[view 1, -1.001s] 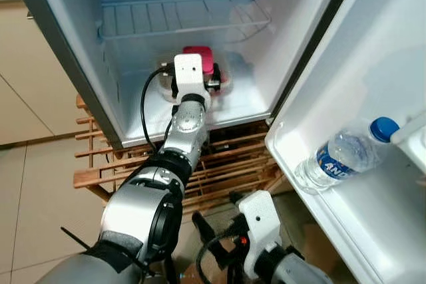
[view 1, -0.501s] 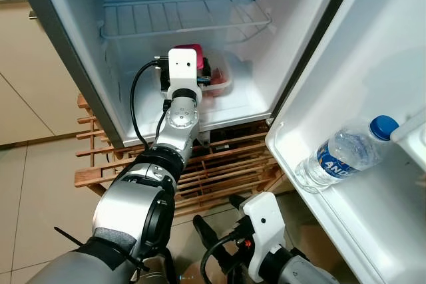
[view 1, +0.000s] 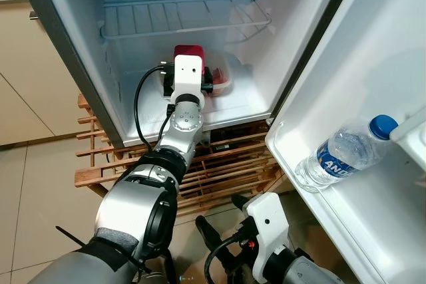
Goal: Restocking fridge
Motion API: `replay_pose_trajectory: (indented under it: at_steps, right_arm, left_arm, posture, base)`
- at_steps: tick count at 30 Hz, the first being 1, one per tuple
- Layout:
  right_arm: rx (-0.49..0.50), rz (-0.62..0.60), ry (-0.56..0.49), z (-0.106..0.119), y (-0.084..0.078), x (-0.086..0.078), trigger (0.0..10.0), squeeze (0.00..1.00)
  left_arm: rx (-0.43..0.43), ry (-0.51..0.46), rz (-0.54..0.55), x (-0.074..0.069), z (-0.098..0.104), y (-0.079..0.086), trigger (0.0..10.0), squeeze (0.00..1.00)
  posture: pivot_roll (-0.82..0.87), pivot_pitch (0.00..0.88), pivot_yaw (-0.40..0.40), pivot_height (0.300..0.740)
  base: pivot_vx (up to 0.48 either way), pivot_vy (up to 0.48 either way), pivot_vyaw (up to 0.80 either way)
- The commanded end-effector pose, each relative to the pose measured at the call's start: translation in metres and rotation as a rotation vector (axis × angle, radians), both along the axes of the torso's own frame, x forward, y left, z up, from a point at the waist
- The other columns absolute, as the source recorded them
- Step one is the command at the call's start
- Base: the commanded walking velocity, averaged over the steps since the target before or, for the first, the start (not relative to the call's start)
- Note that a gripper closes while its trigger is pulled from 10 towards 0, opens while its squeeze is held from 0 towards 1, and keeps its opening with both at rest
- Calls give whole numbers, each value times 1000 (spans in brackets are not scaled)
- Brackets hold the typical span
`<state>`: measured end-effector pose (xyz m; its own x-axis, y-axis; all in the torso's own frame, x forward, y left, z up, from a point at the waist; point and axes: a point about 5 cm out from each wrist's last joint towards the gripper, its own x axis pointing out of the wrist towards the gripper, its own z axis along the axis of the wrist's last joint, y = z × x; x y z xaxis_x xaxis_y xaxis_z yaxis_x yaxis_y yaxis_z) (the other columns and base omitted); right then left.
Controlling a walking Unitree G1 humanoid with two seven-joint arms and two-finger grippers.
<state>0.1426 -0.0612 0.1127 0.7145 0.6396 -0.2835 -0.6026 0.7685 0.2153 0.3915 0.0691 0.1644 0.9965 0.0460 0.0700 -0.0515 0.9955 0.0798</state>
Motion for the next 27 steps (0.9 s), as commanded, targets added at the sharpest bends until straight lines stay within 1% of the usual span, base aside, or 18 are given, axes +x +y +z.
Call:
replay_pose_trajectory:
  at_steps: [1, 4, 7, 8, 9, 10, 12, 16, 17, 20, 22, 23, 26, 27]
  right_arm:
    - [5, 1, 4, 2, -3, -2, 10000, 0]
    - [6, 2, 6, 2, -3, -2, 10000, 0]
    - [8, 4, 8, 1, -3, 0, 10000, 0]
    - [8, 5, 8, 1, -3, 0, 10000, 0]
    - [9, 8, 7, 0, -3, 1, 10000, 0]
    - [9, 8, 7, 0, -3, 1, 10000, 0]
    - [10, 10, 6, 0, -3, 2, 10000, 0]
    - [12, 10, 6, -1, -3, 3, 10000, 0]
    - [12, 13, 4, 0, -3, 4, 10000, 0]
    - [6, 22, -2, 0, -4, 5, 10000, 0]
    - [1, 54, -24, 3, -5, 5, 10000, 0]
    - [-7, 62, -30, 3, -6, 5, 10000, 0]
    - [-12, 61, -38, 5, -9, 5, 10000, 0]
    - [-19, 53, -42, 6, -13, 6, 10000, 0]
  left_arm:
    - [-8, -43, -2, 2, 14, -10, 10000, 1000]
    - [-11, -67, 17, 1, 19, -12, 10000, 1000]
    - [7, -60, 12, -1, 17, -20, 10000, 1000]
    - [10, -56, 6, -2, 16, -21, 10000, 380]
    - [12, -36, 28, -3, 11, -21, 10000, 0]
    - [12, -36, 28, -3, 11, -21, 10000, 0]
    - [16, -4, 70, -4, 4, -15, 10000, 0]
    - [37, 17, 90, -4, -2, -10, 10000, 0]
    - [49, 39, 90, -6, -7, -9, 10000, 0]
    - [68, 49, 91, -7, -13, -9, 10000, 0]
    - [90, 50, 105, -9, -17, -7, 10000, 0]
    - [98, 68, 103, -10, -20, -6, 10000, 0]
    - [103, 74, 95, -11, -22, -7, 10000, 0]
    - [103, 65, 95, -12, -22, -9, 10000, 0]
  posture:
    - [-310, 176, -67, 740]
    - [-306, 174, -67, 740]
    - [-294, 168, -71, 740]
    - [-292, 166, -71, 740]
    - [-293, 164, -68, 740]
    - [-293, 164, -68, 740]
    - [-290, 158, -68, 740]
    - [-290, 157, -66, 740]
    - [-288, 158, -66, 740]
    - [-288, 158, -66, 740]
    - [-288, 158, -66, 740]
    - [-288, 158, -66, 740]
    - [-295, 163, -67, 740]
    - [-292, 166, -70, 740]
  base:
    - [0, 0, 0]
    - [0, 0, 0]
    - [0, 0, 0]
    - [0, 0, 0]
    - [0, 0, 0]
    - [0, 0, 0]
    - [0, 0, 0]
    - [0, 0, 0]
    - [0, 0, 0]
    - [0, 0, 0]
    - [0, 0, 0]
    - [0, 0, 0]
    - [0, 0, 0]
    - [0, 0, 0]
